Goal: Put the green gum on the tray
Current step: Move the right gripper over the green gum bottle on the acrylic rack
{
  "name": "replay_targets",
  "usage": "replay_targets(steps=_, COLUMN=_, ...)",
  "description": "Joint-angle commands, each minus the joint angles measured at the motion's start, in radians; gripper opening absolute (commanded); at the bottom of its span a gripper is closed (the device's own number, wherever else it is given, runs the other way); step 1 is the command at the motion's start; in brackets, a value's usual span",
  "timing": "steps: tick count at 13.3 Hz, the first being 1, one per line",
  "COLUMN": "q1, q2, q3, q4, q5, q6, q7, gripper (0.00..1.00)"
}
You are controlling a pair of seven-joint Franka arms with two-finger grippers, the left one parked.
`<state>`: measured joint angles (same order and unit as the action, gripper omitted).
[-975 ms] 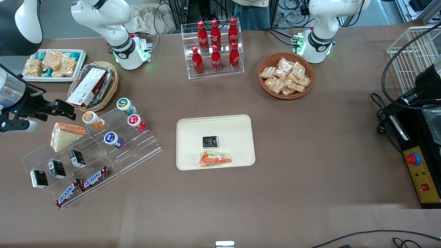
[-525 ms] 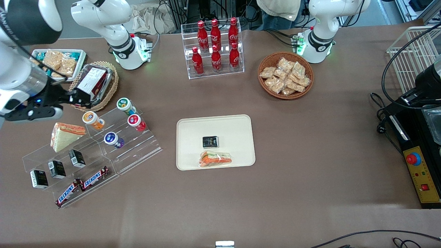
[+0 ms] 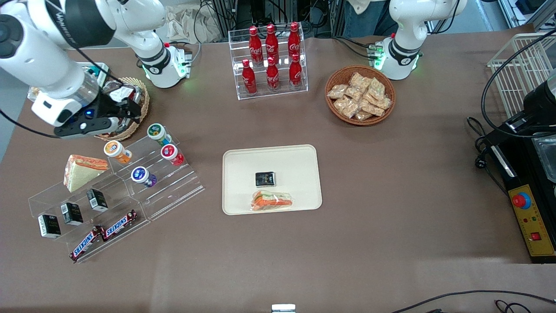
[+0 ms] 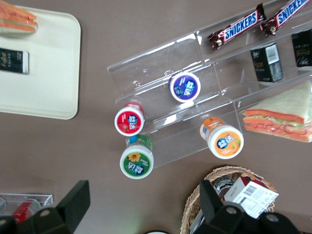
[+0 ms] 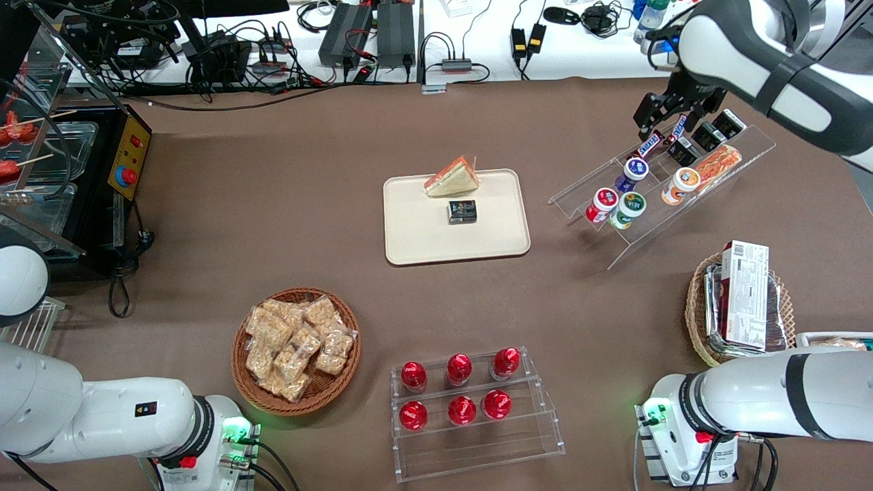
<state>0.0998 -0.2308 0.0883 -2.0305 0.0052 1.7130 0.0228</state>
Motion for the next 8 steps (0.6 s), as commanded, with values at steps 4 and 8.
replay_targets(steps=4, q1=0.024, q2=-0.065, q3=0.008, q4=-0.203, q5=-0.008, q6=0.109, q7=-0.001, gripper=1.0)
replay_targets(steps=8, q1=0.024, q2=-0.059, q3=0.04, q4=-0.278, q5=-0.007, q6=0.148, q7=-0.004, gripper=1.0)
